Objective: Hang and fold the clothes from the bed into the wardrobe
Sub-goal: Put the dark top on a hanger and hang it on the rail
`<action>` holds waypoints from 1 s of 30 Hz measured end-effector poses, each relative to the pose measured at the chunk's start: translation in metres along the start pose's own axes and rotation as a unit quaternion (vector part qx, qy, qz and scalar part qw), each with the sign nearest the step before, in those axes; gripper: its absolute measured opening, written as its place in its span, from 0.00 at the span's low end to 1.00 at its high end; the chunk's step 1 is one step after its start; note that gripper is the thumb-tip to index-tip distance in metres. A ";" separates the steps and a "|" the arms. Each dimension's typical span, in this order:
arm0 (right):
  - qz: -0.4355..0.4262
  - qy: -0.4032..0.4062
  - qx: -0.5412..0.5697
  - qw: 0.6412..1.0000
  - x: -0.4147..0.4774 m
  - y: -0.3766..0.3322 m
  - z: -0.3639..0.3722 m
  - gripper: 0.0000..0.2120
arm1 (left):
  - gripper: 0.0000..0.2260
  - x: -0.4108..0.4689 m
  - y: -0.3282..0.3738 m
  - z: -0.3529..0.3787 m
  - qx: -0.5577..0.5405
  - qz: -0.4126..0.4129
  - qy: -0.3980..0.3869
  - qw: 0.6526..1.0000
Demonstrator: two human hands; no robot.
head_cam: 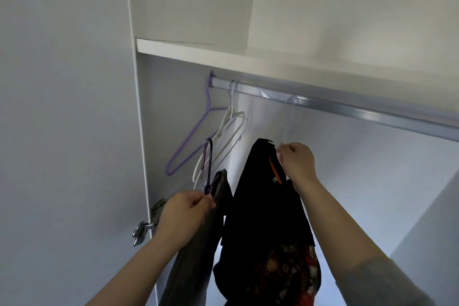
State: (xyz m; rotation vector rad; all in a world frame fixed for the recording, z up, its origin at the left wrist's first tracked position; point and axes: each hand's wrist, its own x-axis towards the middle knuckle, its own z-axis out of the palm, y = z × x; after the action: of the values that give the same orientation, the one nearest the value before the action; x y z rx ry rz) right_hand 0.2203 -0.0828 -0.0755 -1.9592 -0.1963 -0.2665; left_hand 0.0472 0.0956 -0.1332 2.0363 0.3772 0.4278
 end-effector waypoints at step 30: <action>0.033 -0.041 -0.047 0.998 0.095 -0.010 0.039 0.14 | 0.13 0.014 0.003 0.010 0.032 -0.040 0.061 0.997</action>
State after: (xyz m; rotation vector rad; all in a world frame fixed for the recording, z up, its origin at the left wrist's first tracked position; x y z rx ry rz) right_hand 0.3131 -0.0419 -0.0550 -2.0675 -0.1743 -0.1549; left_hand 0.0643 0.0929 -0.1334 2.0549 0.5528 0.4973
